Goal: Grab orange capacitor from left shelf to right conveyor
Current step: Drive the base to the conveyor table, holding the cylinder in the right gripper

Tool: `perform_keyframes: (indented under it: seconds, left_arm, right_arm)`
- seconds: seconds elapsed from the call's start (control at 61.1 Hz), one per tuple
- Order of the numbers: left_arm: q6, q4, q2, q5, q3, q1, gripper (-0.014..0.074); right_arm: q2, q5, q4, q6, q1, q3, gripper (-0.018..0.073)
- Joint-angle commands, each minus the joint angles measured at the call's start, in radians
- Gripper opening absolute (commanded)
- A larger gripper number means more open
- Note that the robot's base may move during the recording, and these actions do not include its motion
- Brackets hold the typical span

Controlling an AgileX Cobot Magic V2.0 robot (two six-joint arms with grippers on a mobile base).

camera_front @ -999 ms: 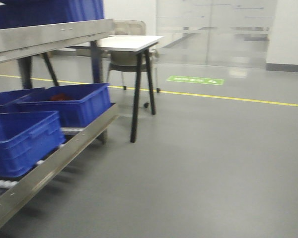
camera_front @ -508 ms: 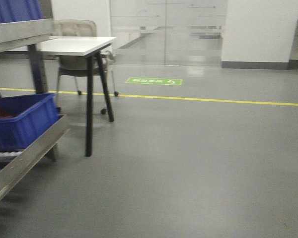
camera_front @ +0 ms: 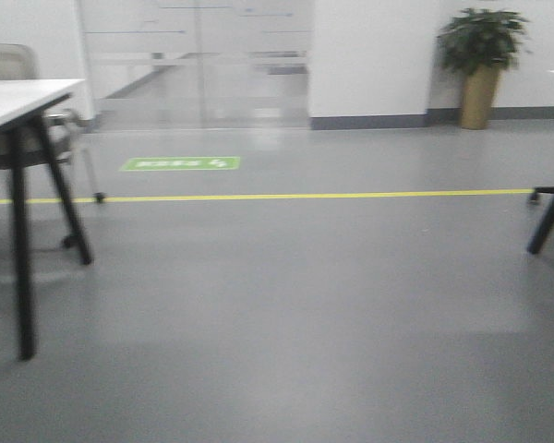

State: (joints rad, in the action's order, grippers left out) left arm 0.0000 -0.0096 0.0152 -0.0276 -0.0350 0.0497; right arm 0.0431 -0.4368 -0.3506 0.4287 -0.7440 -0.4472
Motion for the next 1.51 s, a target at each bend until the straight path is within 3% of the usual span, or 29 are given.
perform_keyframes:
  seconds: [0.0,1.491]
  left_arm:
    - [0.000,-0.003,0.007,0.085,-0.022,0.002,-0.0126]
    - [0.000,-0.003,0.007,0.085,-0.022,0.002,-0.0126]
  right_arm:
    - [0.015,0.094,-0.021,-0.009,0.001,-0.028,0.0050]
    - [0.015,0.094,-0.021,-0.009,0.001,-0.028,0.0050]
